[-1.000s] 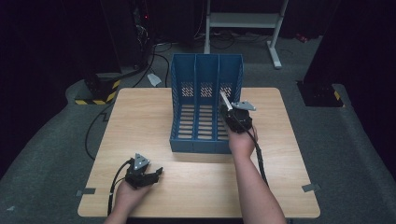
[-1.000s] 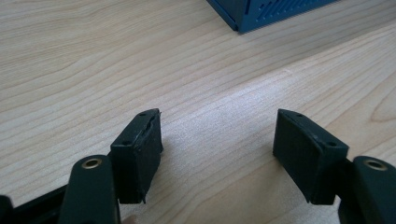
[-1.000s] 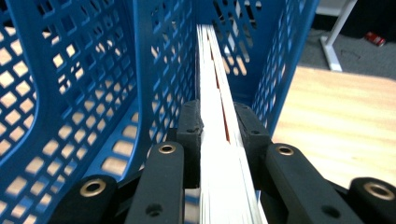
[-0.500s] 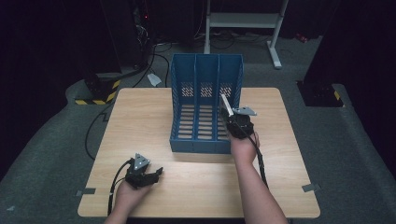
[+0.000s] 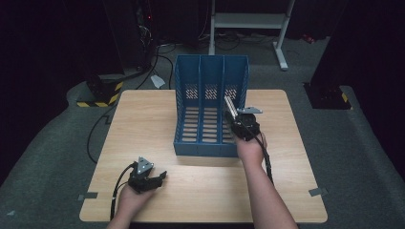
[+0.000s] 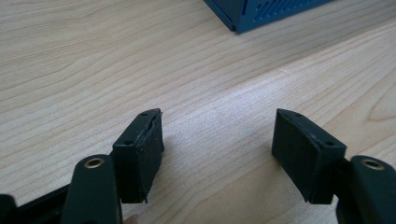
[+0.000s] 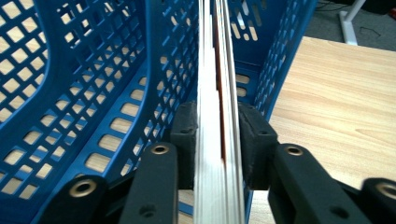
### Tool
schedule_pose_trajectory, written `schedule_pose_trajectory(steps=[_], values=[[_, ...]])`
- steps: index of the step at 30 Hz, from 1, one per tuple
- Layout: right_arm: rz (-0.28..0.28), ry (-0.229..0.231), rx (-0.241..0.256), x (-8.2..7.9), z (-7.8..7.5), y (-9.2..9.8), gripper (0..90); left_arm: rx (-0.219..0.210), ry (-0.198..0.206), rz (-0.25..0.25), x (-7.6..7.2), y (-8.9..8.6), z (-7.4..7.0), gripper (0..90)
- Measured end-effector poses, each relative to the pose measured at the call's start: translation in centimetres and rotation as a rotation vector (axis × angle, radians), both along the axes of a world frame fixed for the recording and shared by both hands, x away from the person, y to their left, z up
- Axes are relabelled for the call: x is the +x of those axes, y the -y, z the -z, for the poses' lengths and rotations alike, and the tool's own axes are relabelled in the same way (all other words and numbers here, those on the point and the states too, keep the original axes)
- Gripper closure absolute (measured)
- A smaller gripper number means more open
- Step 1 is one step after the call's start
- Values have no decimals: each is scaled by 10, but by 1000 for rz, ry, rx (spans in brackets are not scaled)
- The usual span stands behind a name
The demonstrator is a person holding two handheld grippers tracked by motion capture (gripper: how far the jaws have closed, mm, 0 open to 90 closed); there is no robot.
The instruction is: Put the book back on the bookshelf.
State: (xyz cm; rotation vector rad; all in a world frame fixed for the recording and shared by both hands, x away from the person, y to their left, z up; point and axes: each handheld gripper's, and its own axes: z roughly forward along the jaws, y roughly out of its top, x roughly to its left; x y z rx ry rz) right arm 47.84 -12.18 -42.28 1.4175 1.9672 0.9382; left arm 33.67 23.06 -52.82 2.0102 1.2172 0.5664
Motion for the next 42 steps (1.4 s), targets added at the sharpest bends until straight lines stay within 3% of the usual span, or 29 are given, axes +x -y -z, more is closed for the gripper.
schedule_pose_trajectory(steps=[8, 14, 20, 32, 42], values=[[26, -22, -13, 6, -11, -2, 648, 0, 0, 0, 0, 0, 0, 335], [49, -84, 29, 10, -12, 0, 708, 0, 0, 0, 0, 0, 0, 335], [36, -95, 1, 13, -13, -1, 739, 1, -2, 1, 0, 0, 0, 333], [47, -49, -30, 9, -11, -6, 766, 1, -4, 5, 0, 0, 0, 326], [117, 4, -20, 5, -15, -7, 767, 4, -2, 7, 0, 0, 0, 325]])
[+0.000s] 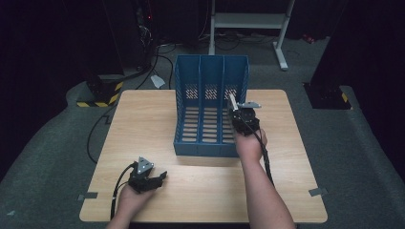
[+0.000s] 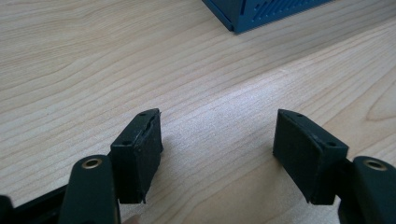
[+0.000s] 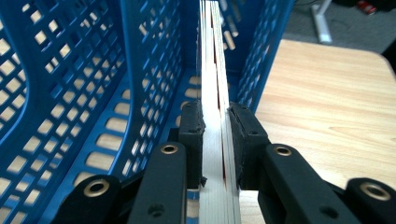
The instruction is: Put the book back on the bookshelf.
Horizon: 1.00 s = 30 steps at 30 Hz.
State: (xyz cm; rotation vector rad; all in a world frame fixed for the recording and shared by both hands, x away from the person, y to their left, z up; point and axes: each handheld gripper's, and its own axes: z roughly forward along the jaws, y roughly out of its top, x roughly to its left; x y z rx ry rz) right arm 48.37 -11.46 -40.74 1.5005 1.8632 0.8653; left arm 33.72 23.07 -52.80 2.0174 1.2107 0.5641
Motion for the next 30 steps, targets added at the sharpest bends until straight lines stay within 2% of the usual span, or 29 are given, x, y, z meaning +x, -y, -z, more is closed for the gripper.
schedule_pose_trajectory(steps=[2, 3, 4, 6, 11, 19, 21, 25, 30], values=[[19, 6, 2, 0, -1, 0, 767, 0, 0, 0, 0, 0, 0, 325], [49, 13, 1, 0, -1, -2, 766, 0, -1, 0, 0, 0, 0, 326], [49, 13, 1, 0, -1, -2, 766, -1, 0, 0, 0, 0, 0, 326], [94, 15, 8, 0, 0, -5, 766, -1, -1, 0, 0, 0, 0, 325], [158, 26, -18, 4, 2, -13, 767, -1, -1, 0, 0, 0, 0, 325], [206, 48, -36, 6, 6, -21, 766, -6, -3, 0, 0, 1, 0, 325], [207, 62, -51, 6, 7, -25, 766, -6, -3, 0, 0, 1, 0, 325], [208, 63, -63, 7, 7, -27, 766, -6, -2, 1, 0, 1, 0, 326], [216, 78, -53, 8, 6, -24, 766, -6, -2, 2, 0, 0, 0, 326]])
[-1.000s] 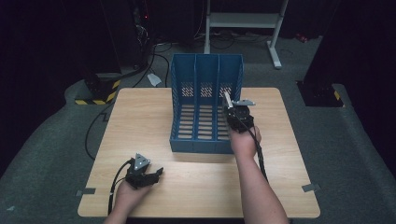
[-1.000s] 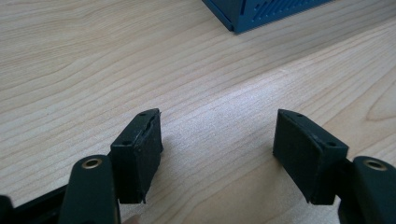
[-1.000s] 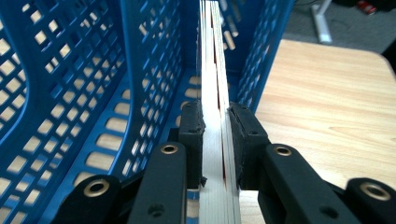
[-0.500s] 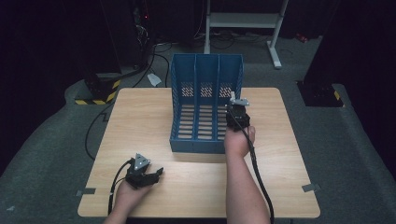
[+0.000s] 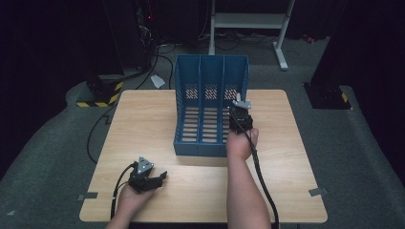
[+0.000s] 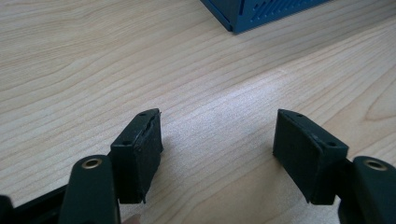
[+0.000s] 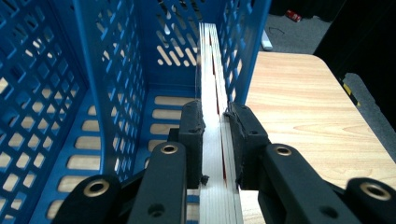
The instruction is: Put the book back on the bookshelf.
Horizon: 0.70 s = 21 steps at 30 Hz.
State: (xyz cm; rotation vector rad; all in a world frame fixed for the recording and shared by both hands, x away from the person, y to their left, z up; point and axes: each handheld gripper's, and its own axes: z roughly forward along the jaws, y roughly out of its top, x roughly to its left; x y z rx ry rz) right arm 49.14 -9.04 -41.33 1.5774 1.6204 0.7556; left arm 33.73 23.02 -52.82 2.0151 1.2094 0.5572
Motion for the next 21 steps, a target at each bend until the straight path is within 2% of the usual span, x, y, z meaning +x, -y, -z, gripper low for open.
schedule_pose_trajectory(steps=[10, 15, 17, 21], values=[[-4, 14, -5, 0, 3, 2, 763, 6, 2, 5, 0, 0, 0, 326], [-10, -7, 0, 0, 9, 3, 756, 6, 1, 6, 0, 0, 0, 326], [-12, 10, 2, -2, 11, 5, 755, 6, 1, 8, 0, 0, 0, 326], [-16, 5, 5, -2, 10, 7, 755, 6, 1, 8, 0, 0, 0, 326]])
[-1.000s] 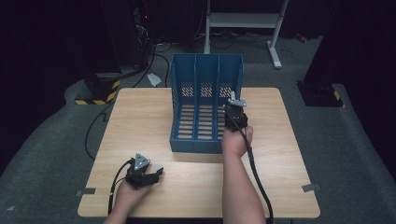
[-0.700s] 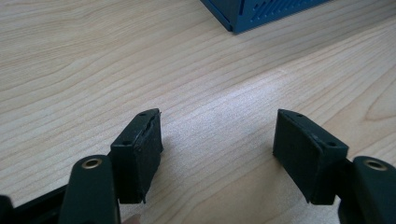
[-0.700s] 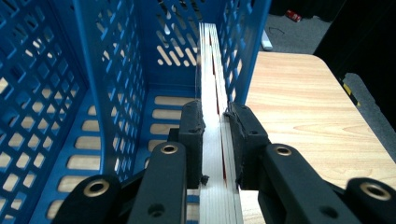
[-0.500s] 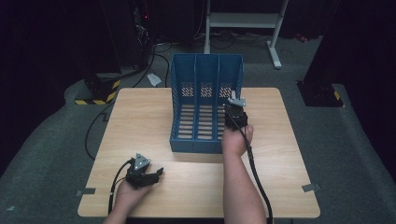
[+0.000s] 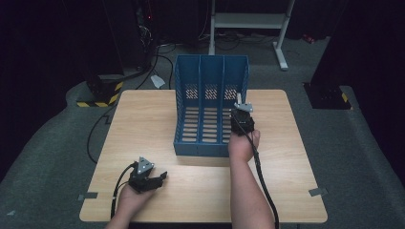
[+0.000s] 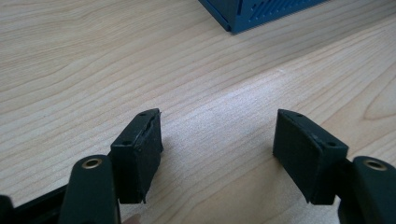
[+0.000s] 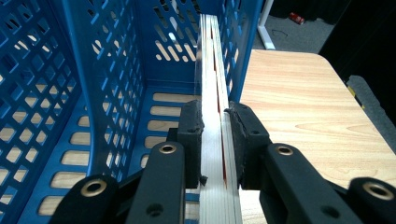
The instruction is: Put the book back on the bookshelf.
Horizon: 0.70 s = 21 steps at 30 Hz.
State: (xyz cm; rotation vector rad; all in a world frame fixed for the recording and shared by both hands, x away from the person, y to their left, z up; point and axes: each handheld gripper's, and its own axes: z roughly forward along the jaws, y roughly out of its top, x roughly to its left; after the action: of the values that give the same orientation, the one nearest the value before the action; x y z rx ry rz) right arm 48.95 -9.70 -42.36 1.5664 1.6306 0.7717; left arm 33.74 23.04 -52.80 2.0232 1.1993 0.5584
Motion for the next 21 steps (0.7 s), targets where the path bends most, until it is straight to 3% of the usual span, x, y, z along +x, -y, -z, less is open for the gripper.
schedule_pose_trajectory(steps=[21], values=[[-27, 8, 22, -2, -2, 3, 713, -2, -1, 2, 0, 0, 0, 326]])
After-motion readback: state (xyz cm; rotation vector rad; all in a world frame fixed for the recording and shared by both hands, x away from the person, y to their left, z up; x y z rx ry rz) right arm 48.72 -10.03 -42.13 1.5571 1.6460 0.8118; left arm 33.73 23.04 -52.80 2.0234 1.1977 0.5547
